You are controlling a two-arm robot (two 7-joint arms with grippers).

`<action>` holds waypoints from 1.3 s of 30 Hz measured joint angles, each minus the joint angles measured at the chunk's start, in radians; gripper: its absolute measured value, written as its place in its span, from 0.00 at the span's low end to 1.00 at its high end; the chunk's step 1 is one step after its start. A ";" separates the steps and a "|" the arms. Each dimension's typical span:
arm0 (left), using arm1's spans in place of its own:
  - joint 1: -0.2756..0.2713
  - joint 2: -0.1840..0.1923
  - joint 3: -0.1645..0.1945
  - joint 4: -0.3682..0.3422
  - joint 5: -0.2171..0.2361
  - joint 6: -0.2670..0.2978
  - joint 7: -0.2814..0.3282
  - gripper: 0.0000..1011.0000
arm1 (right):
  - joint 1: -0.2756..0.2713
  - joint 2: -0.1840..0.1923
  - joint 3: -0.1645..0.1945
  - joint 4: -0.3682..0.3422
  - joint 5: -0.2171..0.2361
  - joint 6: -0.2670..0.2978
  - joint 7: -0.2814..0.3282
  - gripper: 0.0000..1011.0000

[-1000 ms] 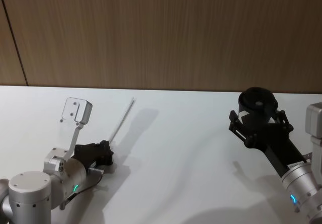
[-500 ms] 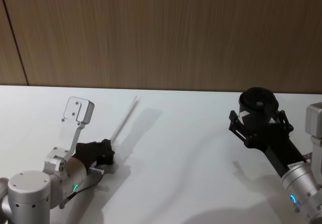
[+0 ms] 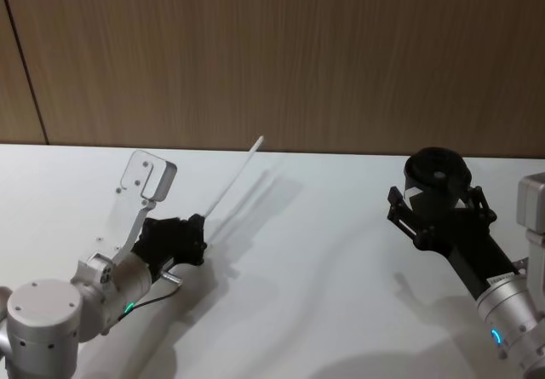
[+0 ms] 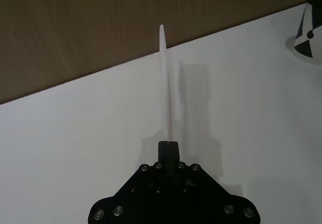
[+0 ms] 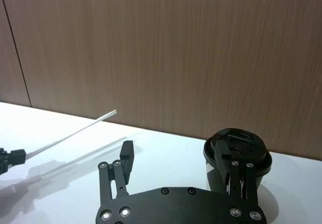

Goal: Pick up the straw with one hand, pass it to the other hand, and insert it into the cup.

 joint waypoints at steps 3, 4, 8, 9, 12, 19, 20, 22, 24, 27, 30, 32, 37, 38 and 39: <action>-0.005 0.013 0.009 -0.007 0.009 -0.023 -0.024 0.00 | 0.000 0.000 0.000 0.000 0.000 0.000 0.000 0.99; -0.007 0.016 0.012 -0.008 0.011 -0.028 -0.030 0.00 | 0.000 0.000 0.000 0.000 0.000 0.000 0.000 0.99; -0.016 0.034 0.024 -0.014 0.021 -0.061 -0.069 0.00 | 0.000 0.000 0.000 0.000 0.000 0.000 0.000 0.99; -0.017 0.037 0.026 -0.015 0.023 -0.066 -0.077 0.00 | 0.000 0.000 0.000 0.000 0.000 0.000 0.000 0.99; -0.025 0.047 0.033 -0.016 0.027 -0.084 -0.103 0.00 | 0.000 0.000 0.000 0.000 0.000 0.000 0.000 0.99; -0.047 0.066 0.048 -0.011 0.030 -0.114 -0.161 0.00 | 0.000 0.000 0.000 0.000 0.000 0.000 0.000 0.99; -0.055 0.070 0.053 -0.007 0.030 -0.120 -0.175 0.00 | 0.000 0.000 0.000 0.000 0.000 0.000 0.000 0.99; -0.066 0.074 0.060 -0.001 0.029 -0.131 -0.195 0.00 | 0.000 0.000 0.000 0.000 0.000 0.000 0.000 0.99; -0.075 0.077 0.066 0.005 0.029 -0.136 -0.211 0.00 | 0.000 0.000 0.000 0.000 0.000 0.000 0.000 0.99; -0.092 0.081 0.076 0.017 0.026 -0.147 -0.238 0.00 | 0.000 0.000 0.000 0.000 0.000 0.000 0.000 0.99; -0.106 0.083 0.084 0.028 0.021 -0.158 -0.261 0.00 | 0.000 0.000 0.000 0.000 0.000 0.000 0.000 0.99; -0.116 0.084 0.088 0.036 0.015 -0.166 -0.279 0.00 | 0.000 0.000 0.000 0.000 0.000 0.000 0.000 0.99; -0.137 0.085 0.096 0.057 -0.004 -0.188 -0.318 0.00 | 0.000 0.000 0.000 0.000 0.000 0.000 0.000 0.99; -0.140 0.085 0.098 0.059 -0.005 -0.191 -0.322 0.00 | 0.000 0.000 0.000 0.000 0.000 0.000 0.000 0.99; -0.142 0.085 0.098 0.062 -0.009 -0.195 -0.328 0.00 | 0.000 0.000 0.000 0.000 0.000 0.000 0.000 0.99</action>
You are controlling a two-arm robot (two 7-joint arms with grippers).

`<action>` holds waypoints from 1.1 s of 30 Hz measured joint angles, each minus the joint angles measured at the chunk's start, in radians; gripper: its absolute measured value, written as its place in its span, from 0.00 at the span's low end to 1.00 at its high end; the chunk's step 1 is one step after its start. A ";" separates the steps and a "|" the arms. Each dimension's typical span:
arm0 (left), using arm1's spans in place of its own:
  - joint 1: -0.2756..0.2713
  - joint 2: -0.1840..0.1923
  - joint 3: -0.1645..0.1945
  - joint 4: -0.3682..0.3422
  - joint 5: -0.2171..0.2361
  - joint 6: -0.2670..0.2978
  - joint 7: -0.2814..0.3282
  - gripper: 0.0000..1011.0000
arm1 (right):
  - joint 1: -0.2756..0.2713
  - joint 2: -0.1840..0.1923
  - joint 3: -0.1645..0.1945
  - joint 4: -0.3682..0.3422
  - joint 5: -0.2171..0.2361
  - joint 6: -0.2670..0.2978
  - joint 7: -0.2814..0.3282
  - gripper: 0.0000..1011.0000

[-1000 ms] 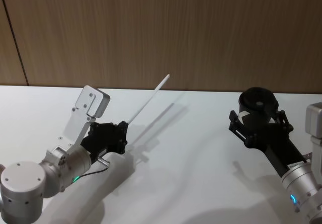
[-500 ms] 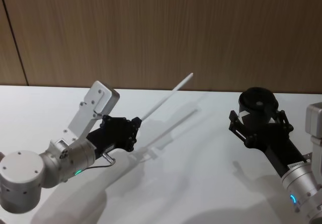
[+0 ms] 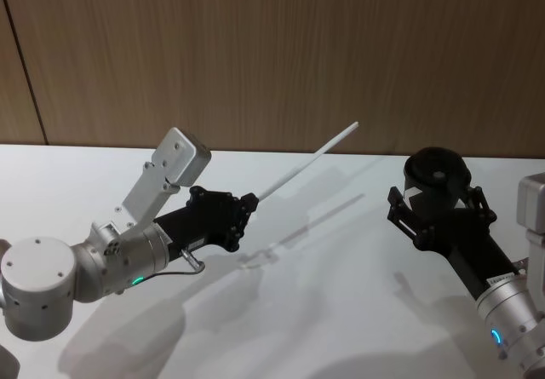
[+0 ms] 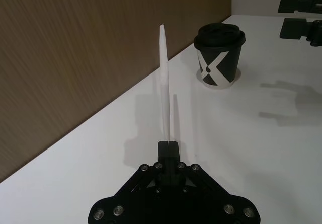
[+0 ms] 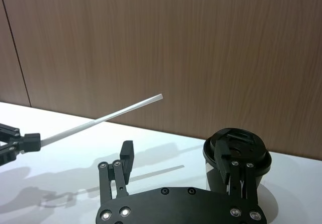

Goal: Pick up the straw with one hand, pass it to the other hand, and insert it into the cup.

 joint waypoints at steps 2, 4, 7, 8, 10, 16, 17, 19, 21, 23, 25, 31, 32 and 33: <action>-0.008 -0.001 0.003 0.008 -0.007 -0.009 -0.013 0.00 | 0.000 0.000 0.000 0.000 0.000 0.000 0.000 0.99; -0.013 -0.001 0.005 0.013 -0.012 -0.015 -0.022 0.00 | 0.000 0.000 0.000 0.000 0.000 0.000 0.000 0.99; -0.021 -0.002 0.009 0.021 -0.020 -0.025 -0.035 0.00 | 0.000 0.000 0.000 0.000 0.000 0.000 0.000 0.99; -0.024 -0.002 0.010 0.024 -0.023 -0.030 -0.041 0.00 | 0.000 0.000 0.000 0.000 0.000 0.000 0.000 0.99; -0.027 -0.002 0.012 0.027 -0.026 -0.034 -0.045 0.00 | 0.000 0.000 0.000 0.000 0.000 0.000 0.000 0.99; -0.035 -0.003 0.016 0.036 -0.036 -0.047 -0.059 0.00 | 0.000 0.000 0.000 0.000 0.000 0.000 0.000 0.99; -0.036 -0.003 0.016 0.037 -0.036 -0.048 -0.060 0.00 | 0.000 0.000 0.000 0.000 0.000 0.000 0.000 0.99; -0.038 -0.003 0.017 0.039 -0.039 -0.051 -0.064 0.00 | 0.000 0.000 0.000 0.000 0.000 0.000 0.000 0.99; -0.040 -0.003 0.018 0.041 -0.041 -0.053 -0.067 0.00 | 0.000 0.000 0.000 0.000 0.000 0.000 0.000 0.99; -0.041 -0.003 0.018 0.042 -0.042 -0.055 -0.069 0.00 | 0.000 0.000 0.000 0.000 0.000 0.000 0.000 0.99; -0.042 -0.004 0.019 0.043 -0.043 -0.056 -0.071 0.00 | 0.000 0.000 0.000 0.000 0.000 0.000 0.000 0.99; -0.045 -0.004 0.020 0.046 -0.046 -0.060 -0.075 0.00 | 0.000 0.000 0.000 0.000 0.000 0.000 0.000 0.99; -0.045 -0.004 0.020 0.046 -0.046 -0.060 -0.075 0.00 | 0.000 0.000 0.000 0.000 0.000 0.000 0.000 0.99; -0.045 -0.004 0.020 0.046 -0.047 -0.061 -0.076 0.00 | 0.000 0.000 0.000 0.000 0.000 0.000 0.000 0.99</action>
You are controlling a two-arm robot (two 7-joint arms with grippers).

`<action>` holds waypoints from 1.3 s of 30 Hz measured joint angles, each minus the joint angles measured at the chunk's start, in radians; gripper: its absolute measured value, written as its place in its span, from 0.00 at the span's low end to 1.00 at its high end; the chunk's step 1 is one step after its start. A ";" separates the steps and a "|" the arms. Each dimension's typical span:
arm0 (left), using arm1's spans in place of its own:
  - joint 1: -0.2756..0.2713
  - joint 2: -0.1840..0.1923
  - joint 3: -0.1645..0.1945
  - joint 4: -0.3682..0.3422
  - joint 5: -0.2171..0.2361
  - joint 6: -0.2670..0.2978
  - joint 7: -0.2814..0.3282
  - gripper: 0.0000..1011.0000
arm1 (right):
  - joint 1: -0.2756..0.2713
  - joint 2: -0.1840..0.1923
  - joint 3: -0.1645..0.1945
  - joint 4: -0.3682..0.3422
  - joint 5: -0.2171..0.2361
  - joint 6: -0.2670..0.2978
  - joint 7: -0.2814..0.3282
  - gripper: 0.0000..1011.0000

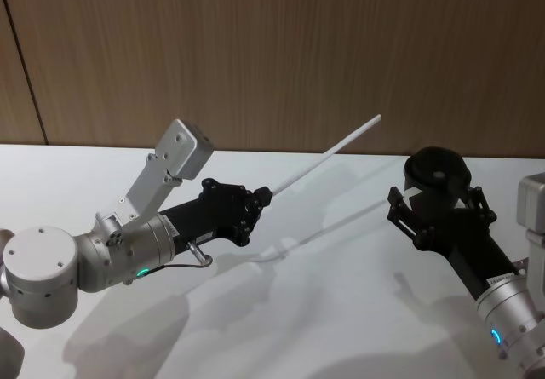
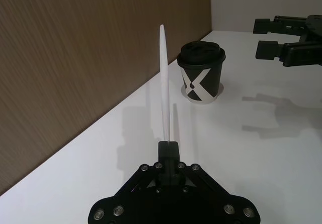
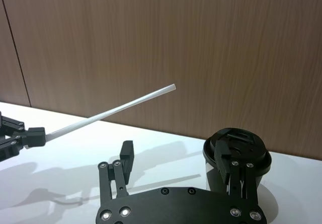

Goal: Pick up the straw with one hand, pass it to the other hand, and insert it into the cup.

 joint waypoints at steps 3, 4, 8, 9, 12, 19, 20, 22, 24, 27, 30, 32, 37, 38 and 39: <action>-0.001 0.000 0.000 0.001 -0.001 -0.001 -0.001 0.00 | 0.001 -0.001 0.000 0.000 0.000 0.000 0.001 0.99; -0.001 0.000 0.000 0.001 -0.001 -0.001 -0.001 0.00 | 0.002 -0.002 0.000 0.000 0.000 0.001 0.001 0.99; -0.001 0.000 0.001 0.002 -0.001 -0.002 -0.003 0.00 | 0.009 -0.009 -0.003 -0.005 0.012 0.010 0.015 0.99; -0.001 0.000 0.001 0.002 -0.001 -0.002 -0.003 0.00 | 0.011 -0.011 -0.003 -0.006 0.015 0.012 0.019 0.99; -0.002 0.000 0.001 0.002 -0.002 -0.003 -0.003 0.00 | 0.019 -0.018 -0.006 -0.012 0.036 0.023 0.039 0.99; -0.002 0.000 0.001 0.003 -0.003 -0.003 -0.004 0.00 | 0.039 -0.038 -0.008 -0.028 0.090 0.047 0.079 0.99; -0.002 0.000 0.001 0.003 -0.003 -0.003 -0.004 0.00 | 0.040 -0.039 -0.008 -0.030 0.095 0.049 0.081 0.99; -0.003 0.000 0.001 0.003 -0.003 -0.003 -0.005 0.00 | 0.045 -0.049 -0.008 -0.036 0.117 0.062 0.089 0.99; -0.003 0.000 0.001 0.003 -0.003 -0.004 -0.005 0.00 | 0.050 -0.058 -0.006 -0.043 0.138 0.077 0.093 0.99; -0.003 0.000 0.001 0.003 -0.003 -0.004 -0.005 0.00 | 0.055 -0.069 -0.004 -0.050 0.164 0.098 0.094 0.99; -0.003 0.000 0.001 0.003 -0.003 -0.004 -0.005 0.00 | 0.061 -0.084 0.001 -0.060 0.195 0.127 0.093 0.99; -0.003 0.000 0.001 0.003 -0.003 -0.004 -0.005 0.00 | 0.066 -0.095 0.004 -0.066 0.221 0.155 0.087 0.99; -0.003 0.000 0.001 0.003 -0.003 -0.004 -0.005 0.00 | 0.077 -0.121 0.012 -0.075 0.269 0.216 0.059 0.99; -0.003 0.000 0.001 0.003 -0.003 -0.004 -0.005 0.00 | 0.078 -0.123 0.013 -0.075 0.275 0.225 0.054 0.99; -0.003 0.000 0.001 0.003 -0.003 -0.004 -0.005 0.00 | 0.081 -0.128 0.014 -0.077 0.283 0.238 0.046 0.99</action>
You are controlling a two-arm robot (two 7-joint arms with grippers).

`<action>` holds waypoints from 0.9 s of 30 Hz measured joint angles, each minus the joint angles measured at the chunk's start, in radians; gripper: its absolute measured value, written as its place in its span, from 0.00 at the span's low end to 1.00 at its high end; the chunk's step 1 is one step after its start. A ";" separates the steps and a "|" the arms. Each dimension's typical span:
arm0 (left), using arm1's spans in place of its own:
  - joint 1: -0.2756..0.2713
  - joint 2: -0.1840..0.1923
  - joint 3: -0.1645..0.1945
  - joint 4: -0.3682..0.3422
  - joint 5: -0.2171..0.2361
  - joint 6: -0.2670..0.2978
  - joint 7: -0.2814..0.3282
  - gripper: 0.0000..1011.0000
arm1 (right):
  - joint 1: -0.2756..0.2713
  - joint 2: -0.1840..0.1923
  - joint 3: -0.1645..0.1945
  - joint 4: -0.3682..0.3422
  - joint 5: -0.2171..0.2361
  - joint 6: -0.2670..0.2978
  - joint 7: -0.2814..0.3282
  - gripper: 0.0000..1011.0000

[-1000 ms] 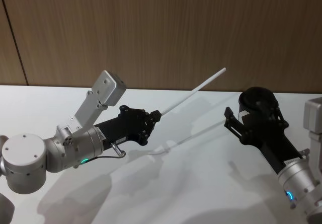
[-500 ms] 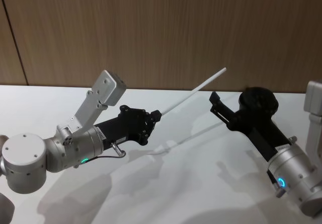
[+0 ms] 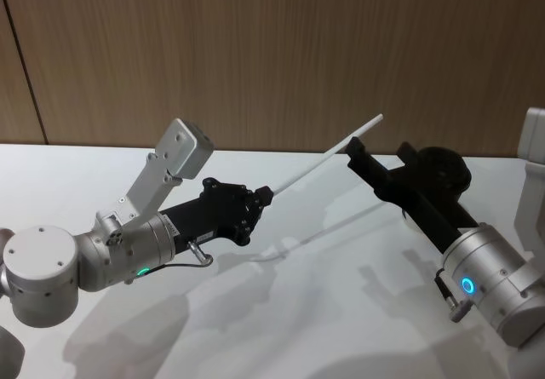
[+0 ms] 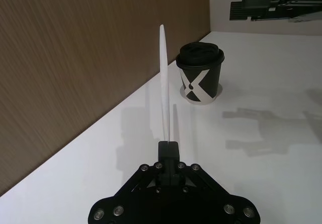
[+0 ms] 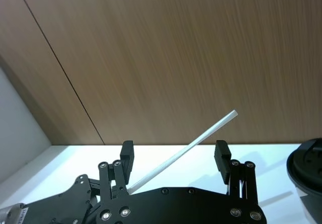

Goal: Pick up the straw with one hand, pass it to the other hand, and insert it into the cup.

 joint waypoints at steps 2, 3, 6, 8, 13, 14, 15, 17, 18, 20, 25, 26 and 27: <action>0.000 0.000 0.000 0.000 0.000 0.000 0.000 0.00 | 0.005 -0.010 0.002 -0.002 0.018 0.029 -0.017 0.99; 0.000 0.000 0.000 0.000 0.000 0.000 0.000 0.00 | 0.008 -0.015 0.003 -0.002 0.025 0.041 -0.023 0.99; 0.000 0.000 0.000 0.000 0.000 0.000 0.000 0.00 | 0.015 -0.030 0.005 -0.004 0.046 0.081 -0.050 0.99; 0.000 0.000 0.000 0.000 0.000 0.000 0.000 0.00 | 0.020 -0.041 0.006 -0.004 0.062 0.112 -0.072 0.99; 0.000 0.000 0.000 0.000 0.000 0.000 0.000 0.00 | 0.035 -0.065 0.003 0.005 0.090 0.167 -0.110 0.99; 0.000 0.000 0.000 0.000 0.000 0.000 0.000 0.00 | 0.037 -0.067 0.002 0.007 0.093 0.173 -0.113 0.99; 0.000 0.000 0.000 0.000 0.000 0.000 0.000 0.00 | 0.039 -0.069 0.001 0.009 0.096 0.179 -0.116 0.99; 0.000 0.000 0.000 0.000 0.000 0.000 0.000 0.00 | 0.045 -0.075 -0.002 0.015 0.106 0.194 -0.125 0.99; 0.000 0.000 0.000 0.000 0.000 0.000 0.000 0.00 | 0.047 -0.077 -0.003 0.019 0.109 0.198 -0.128 0.99; 0.000 0.000 0.000 0.000 0.000 0.000 0.000 0.00 | 0.051 -0.080 -0.006 0.024 0.114 0.207 -0.132 0.99; 0.000 0.000 0.000 0.000 0.000 0.000 0.000 0.00 | 0.065 -0.085 -0.016 0.042 0.127 0.225 -0.135 0.99; 0.000 0.000 0.000 0.000 0.000 0.000 0.000 0.00 | 0.067 -0.085 -0.017 0.045 0.129 0.226 -0.134 0.99; 0.000 0.000 0.000 0.000 0.000 0.000 0.000 0.00 | 0.068 -0.085 -0.019 0.047 0.130 0.227 -0.134 0.99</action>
